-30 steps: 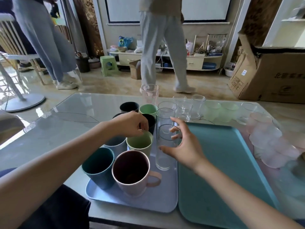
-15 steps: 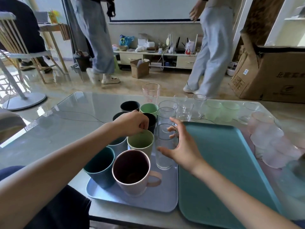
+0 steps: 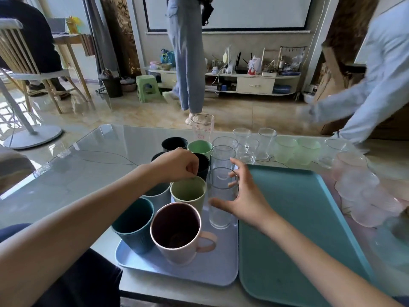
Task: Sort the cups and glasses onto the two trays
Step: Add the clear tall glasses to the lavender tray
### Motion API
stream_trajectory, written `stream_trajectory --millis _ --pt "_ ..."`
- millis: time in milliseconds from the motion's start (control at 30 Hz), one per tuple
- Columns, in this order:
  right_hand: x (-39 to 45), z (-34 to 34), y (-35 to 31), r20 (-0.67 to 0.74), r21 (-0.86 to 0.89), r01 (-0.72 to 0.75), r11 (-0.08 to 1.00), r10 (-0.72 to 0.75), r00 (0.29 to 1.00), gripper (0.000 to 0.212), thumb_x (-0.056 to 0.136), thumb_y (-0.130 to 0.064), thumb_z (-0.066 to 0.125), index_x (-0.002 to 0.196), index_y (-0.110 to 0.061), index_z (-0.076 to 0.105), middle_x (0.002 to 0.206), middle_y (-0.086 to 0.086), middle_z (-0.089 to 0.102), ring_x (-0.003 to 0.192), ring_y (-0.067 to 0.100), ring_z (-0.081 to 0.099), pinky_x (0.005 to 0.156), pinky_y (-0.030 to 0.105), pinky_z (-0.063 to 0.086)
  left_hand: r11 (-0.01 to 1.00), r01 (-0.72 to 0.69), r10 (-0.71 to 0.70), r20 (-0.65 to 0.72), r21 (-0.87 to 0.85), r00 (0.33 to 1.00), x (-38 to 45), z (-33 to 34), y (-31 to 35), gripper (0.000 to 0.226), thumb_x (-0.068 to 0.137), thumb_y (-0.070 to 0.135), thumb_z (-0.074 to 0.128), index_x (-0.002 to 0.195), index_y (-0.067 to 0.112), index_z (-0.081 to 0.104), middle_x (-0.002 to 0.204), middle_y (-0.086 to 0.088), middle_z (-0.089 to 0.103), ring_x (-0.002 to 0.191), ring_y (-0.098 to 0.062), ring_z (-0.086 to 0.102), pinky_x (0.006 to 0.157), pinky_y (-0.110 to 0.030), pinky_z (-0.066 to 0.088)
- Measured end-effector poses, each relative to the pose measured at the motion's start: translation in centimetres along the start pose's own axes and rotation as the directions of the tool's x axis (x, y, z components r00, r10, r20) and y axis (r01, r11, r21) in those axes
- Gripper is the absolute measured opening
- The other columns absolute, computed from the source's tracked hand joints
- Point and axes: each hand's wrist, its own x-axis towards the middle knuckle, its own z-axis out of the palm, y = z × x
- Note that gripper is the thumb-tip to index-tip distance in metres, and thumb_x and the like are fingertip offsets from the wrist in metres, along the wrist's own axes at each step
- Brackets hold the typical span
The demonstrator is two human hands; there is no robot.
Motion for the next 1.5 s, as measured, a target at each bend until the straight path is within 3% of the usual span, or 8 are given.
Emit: stream_trajectory --millis 167,333,500,700,867,1067,1233,1500 --pt "1.4 -1.8 -1.2 -0.128 0.009 0.006 1.000 -0.005 0.992 0.096 0.058 -0.083 0.050 0.133 -0.027 0.029 0.114 0.001 0.039 0.106 0.019 0.048 0.095 0.039 0.046 0.991 0.030 -0.038 -0.055 -0.134 0.998 0.6 -1.5 -0.6 0.003 0.078 0.018 0.071 0.081 0.017 0.070 0.072 0.008 0.063 0.068 -0.006 0.058 0.067 -0.018 0.045" --pt "7.9 -4.6 -2.0 -0.161 -0.112 0.005 0.994 -0.023 0.987 0.066 0.079 -0.044 0.067 0.131 -0.019 0.036 0.121 0.008 0.041 0.111 0.022 0.046 0.098 0.042 0.043 0.987 0.053 -0.088 -0.232 -0.155 0.969 3.7 -3.9 -2.5 0.013 0.079 0.011 0.067 0.092 0.011 0.069 0.088 -0.002 0.068 0.082 -0.019 0.063 0.079 -0.032 0.052" --pt "18.6 -4.4 -2.3 -0.003 -0.350 0.007 0.937 -0.009 1.000 0.087 0.074 -0.042 0.074 0.139 -0.011 0.026 0.142 0.015 0.035 0.129 0.029 0.038 0.107 0.038 0.034 0.987 0.144 -0.157 -0.231 -0.073 0.960 10.0 -5.2 -4.2 0.050 0.079 0.007 0.065 0.126 0.009 0.050 0.128 -0.016 0.053 0.115 -0.028 0.050 0.080 -0.025 0.035" --pt "28.7 -1.1 -1.0 0.185 -0.511 -0.078 0.856 0.198 0.962 0.116 0.065 -0.039 0.082 0.148 -0.013 0.004 0.147 0.017 0.033 0.129 0.033 0.040 0.104 0.039 0.036 0.964 0.258 -0.263 -0.092 -0.058 0.960 17.2 -3.4 -6.7 0.102 0.068 0.019 0.081 0.146 0.006 0.016 0.139 -0.023 0.042 0.125 -0.035 0.042 0.096 -0.037 0.039" --pt "31.0 0.8 1.2 0.148 -0.520 -0.108 0.847 0.214 0.966 0.112 0.062 -0.038 0.084 0.145 -0.010 0.015 0.142 0.014 0.029 0.126 0.032 0.041 0.099 0.037 0.039 0.958 0.261 -0.268 -0.050 -0.115 0.962 19.7 -0.8 -8.6 0.102 0.063 0.023 0.085 0.142 0.001 0.024 0.137 -0.020 0.043 0.124 -0.032 0.042 0.101 -0.038 0.038" --pt "31.1 0.3 1.3 0.094 -0.454 -0.149 0.879 0.213 0.972 0.110 0.053 -0.036 0.089 0.140 -0.007 0.029 0.134 0.013 0.037 0.118 0.029 0.045 0.094 0.034 0.042 0.940 0.217 -0.254 -0.114 -0.264 0.961 19.2 -0.8 -9.2 0.101 0.059 0.016 0.087 0.141 -0.001 0.030 0.133 -0.019 0.047 0.120 -0.032 0.048 0.098 -0.034 0.038" --pt "29.5 -1.3 -1.0 0.011 -0.182 -0.079 0.980 0.083 0.997 0.103 0.053 -0.026 0.090 0.132 -0.010 0.024 0.130 0.009 0.041 0.113 0.023 0.047 0.096 0.033 0.043 0.955 0.094 -0.186 -0.321 -0.280 0.929 17.3 -3.9 -7.7 0.101 0.057 0.017 0.087 0.142 0.011 0.034 0.135 -0.013 0.050 0.120 -0.026 0.048 0.090 -0.023 0.036" --pt "22.0 -7.6 -9.4 -0.111 -0.022 0.055 0.998 -0.057 0.992 0.109 0.051 -0.032 0.090 0.135 -0.011 0.023 0.116 0.000 0.049 0.101 0.013 0.053 0.088 0.035 0.050 0.939 -0.118 -0.045 -0.458 -0.322 0.888 11.1 -11.7 -1.3 0.092 0.065 0.020 0.083 0.142 0.011 0.034 0.135 -0.011 0.051 0.120 -0.024 0.052 0.098 -0.031 0.045"
